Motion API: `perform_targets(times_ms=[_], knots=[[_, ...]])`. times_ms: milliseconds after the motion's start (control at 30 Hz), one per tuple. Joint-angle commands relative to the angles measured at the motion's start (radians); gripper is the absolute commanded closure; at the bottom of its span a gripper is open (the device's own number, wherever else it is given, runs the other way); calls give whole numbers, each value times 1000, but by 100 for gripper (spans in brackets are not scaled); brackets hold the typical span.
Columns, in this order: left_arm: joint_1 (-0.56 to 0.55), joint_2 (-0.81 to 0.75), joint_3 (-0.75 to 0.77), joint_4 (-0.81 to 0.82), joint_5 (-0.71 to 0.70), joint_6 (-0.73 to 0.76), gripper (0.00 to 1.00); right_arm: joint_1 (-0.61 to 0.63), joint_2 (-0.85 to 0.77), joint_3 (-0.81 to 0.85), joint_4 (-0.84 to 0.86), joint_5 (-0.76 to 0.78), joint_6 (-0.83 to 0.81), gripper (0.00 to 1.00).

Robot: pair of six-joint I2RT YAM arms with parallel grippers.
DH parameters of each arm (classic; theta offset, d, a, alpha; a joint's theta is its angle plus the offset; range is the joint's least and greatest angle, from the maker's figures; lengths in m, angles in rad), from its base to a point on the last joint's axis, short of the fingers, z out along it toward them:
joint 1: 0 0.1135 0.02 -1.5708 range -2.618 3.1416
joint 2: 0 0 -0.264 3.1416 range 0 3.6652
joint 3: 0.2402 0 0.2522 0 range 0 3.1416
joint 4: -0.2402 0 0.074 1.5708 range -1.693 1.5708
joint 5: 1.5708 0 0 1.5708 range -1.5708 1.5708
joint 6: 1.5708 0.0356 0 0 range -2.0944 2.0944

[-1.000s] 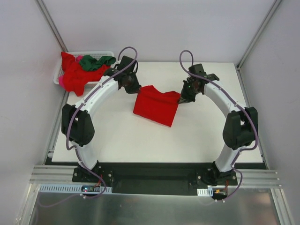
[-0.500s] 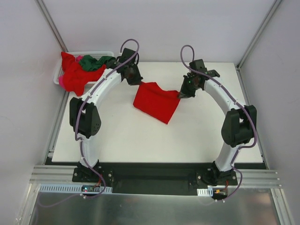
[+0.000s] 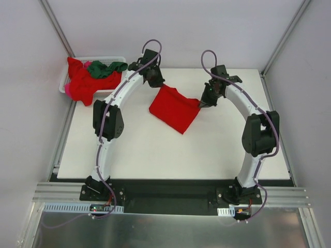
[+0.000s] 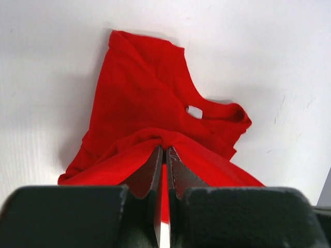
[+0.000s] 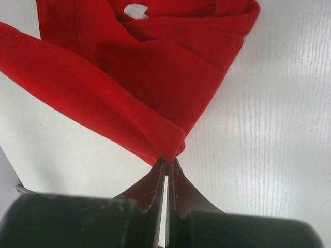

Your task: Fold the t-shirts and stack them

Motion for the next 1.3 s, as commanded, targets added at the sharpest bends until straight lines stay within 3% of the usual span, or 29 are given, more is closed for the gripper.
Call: perform_targets(times_ms=[0,167,233,267,333,367,433,567,667,733,833,900,933,967,1100,1200,1267], knots=[[12,105,156,24,-15,0,100,-41,56,69,-1,42,-4,99],[12,207,190,79,-21,-14,99,-91,163,118,20,33,-21,99],[12,246,228,103,0,-15,79,-107,202,141,33,41,-22,94],[12,260,250,108,12,-14,61,-125,210,147,34,41,-16,69],[14,286,329,111,31,14,6,-142,214,165,53,18,-4,40],[15,282,347,113,32,23,1,-159,207,171,66,-6,-4,16],[24,238,365,120,26,50,1,-171,164,190,94,-54,-13,7],[51,97,312,132,10,86,1,-176,52,181,177,-146,-34,3],[52,-32,188,134,14,126,1,-141,-45,95,249,-182,4,13],[51,-118,40,136,23,133,1,-113,-65,50,220,-140,32,14],[49,-195,-177,134,31,161,7,-18,-97,-61,214,-33,33,24],[51,-229,-275,136,40,156,22,11,-99,-135,247,8,54,35],[49,-246,-344,136,52,153,29,29,-90,-149,255,16,73,50],[48,-250,-369,137,63,140,45,40,-80,-155,255,27,96,65],[38,-203,-402,160,95,138,65,63,16,-126,248,73,96,77],[37,-114,-367,175,109,123,73,65,96,-68,238,85,88,80],[34,-89,-360,186,86,113,73,65,148,-17,232,101,76,80]])
